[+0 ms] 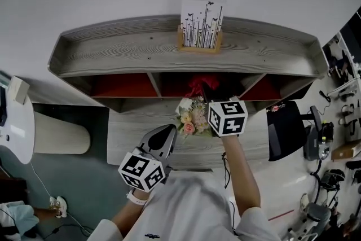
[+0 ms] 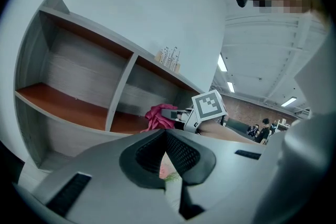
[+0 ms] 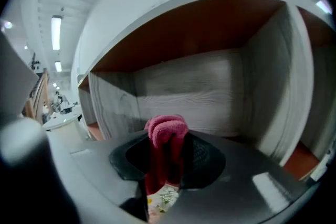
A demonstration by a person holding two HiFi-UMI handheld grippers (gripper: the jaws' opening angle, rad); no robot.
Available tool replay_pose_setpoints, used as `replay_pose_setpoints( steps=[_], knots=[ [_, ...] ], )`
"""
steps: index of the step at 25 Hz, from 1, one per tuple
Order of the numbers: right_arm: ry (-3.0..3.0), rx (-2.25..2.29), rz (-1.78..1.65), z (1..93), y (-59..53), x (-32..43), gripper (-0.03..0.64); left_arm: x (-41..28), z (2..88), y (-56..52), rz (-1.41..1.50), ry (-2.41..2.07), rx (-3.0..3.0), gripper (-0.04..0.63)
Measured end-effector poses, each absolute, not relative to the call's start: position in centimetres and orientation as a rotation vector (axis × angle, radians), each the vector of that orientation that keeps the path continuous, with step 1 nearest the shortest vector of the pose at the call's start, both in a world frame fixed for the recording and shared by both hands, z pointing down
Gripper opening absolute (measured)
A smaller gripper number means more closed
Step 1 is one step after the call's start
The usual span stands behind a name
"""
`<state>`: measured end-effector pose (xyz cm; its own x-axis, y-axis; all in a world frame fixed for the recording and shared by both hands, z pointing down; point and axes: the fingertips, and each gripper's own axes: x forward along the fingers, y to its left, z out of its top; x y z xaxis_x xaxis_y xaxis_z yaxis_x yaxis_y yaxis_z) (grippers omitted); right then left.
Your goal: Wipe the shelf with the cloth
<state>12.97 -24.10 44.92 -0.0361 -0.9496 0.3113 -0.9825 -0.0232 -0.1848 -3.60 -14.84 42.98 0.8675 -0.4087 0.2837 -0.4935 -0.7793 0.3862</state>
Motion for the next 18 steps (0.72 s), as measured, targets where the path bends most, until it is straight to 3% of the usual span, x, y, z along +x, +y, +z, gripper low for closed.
replay_pose_setpoints(
  steps=[6,18],
  knots=[
    [-1.973,2.478,0.826,46.6,-21.6,18.4,0.123,-2.1,42.9,-14.1,0.267,-0.614,2.597,0.006],
    [-1.840,3.132,1.755,49.0,-18.5,23.8,0.122,-1.7,42.9,-13.7,0.279,-0.602,2.604,0.006]
  ],
)
